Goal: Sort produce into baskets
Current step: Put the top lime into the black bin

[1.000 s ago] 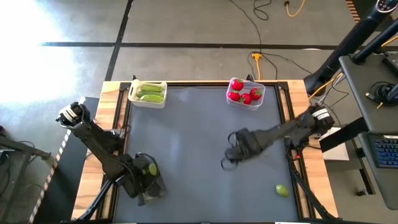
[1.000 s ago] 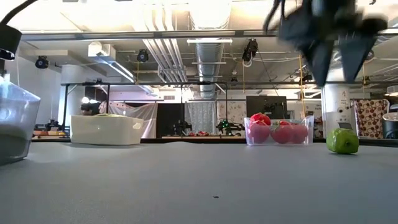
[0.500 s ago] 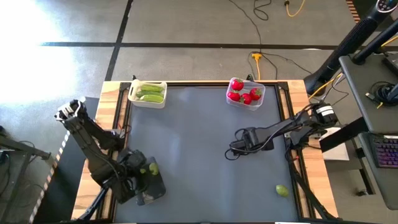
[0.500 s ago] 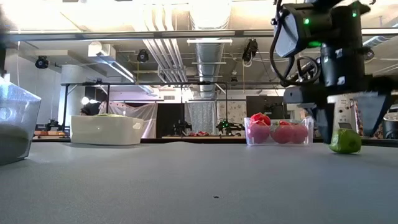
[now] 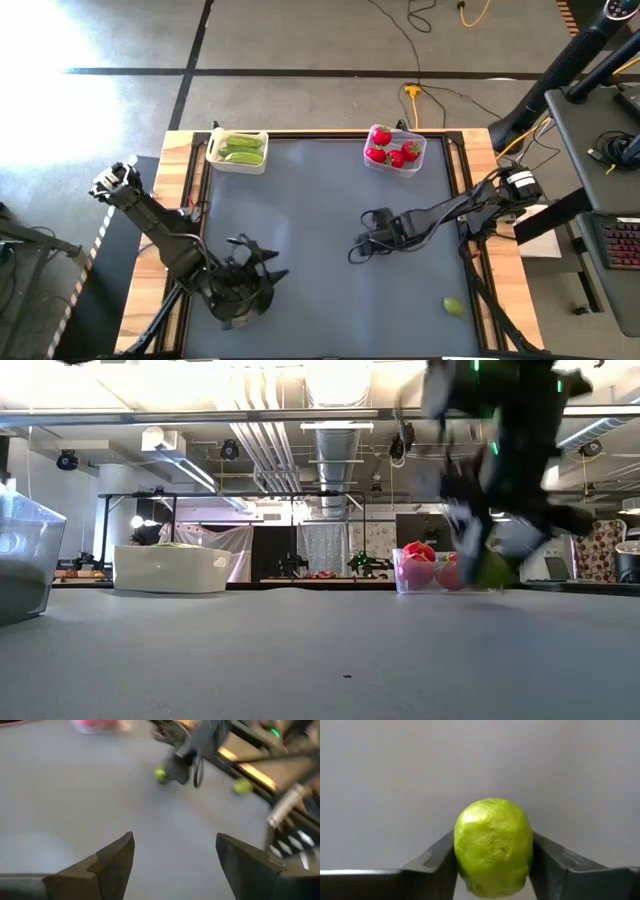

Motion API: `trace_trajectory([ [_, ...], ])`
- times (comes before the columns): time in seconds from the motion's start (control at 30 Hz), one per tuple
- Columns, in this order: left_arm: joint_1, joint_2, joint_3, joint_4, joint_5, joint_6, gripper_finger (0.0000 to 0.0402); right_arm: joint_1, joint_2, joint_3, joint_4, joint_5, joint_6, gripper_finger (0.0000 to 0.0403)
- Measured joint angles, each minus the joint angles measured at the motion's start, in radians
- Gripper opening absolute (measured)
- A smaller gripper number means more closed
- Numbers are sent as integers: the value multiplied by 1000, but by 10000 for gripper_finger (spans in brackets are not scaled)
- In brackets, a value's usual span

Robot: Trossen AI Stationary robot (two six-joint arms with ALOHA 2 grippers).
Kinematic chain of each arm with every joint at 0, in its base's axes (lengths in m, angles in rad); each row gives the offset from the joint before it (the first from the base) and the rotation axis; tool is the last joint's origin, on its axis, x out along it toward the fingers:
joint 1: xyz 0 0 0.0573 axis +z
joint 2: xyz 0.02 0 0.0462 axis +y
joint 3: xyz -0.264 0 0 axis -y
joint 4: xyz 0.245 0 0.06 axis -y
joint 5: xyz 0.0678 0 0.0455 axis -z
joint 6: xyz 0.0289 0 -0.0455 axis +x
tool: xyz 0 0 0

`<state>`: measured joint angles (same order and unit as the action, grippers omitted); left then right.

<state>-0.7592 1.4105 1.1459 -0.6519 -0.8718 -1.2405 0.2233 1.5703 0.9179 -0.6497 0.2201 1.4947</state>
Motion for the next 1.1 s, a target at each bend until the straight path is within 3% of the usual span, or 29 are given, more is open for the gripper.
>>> trace_trajectory([
  [0.1,17,-1,50,18,47,156,247,39,27,64,122,78,-142,160],
  [0.23,56,-2,140,-85,356,356,232,95,124,151,439,87,-571,155],
  [0.33,56,-2,179,-227,474,421,231,129,220,247,539,84,-821,157],
  [0.47,41,-4,182,-360,491,424,230,116,355,362,468,103,-916,167],
  [0.7,84,-5,73,-281,466,392,230,96,490,475,468,87,-1044,169],
  [0.9,140,-3,-29,-107,491,415,230,94,497,496,441,59,-1103,217],
  [1.1,229,26,-79,59,492,571,241,119,410,496,314,42,-1120,289],
])
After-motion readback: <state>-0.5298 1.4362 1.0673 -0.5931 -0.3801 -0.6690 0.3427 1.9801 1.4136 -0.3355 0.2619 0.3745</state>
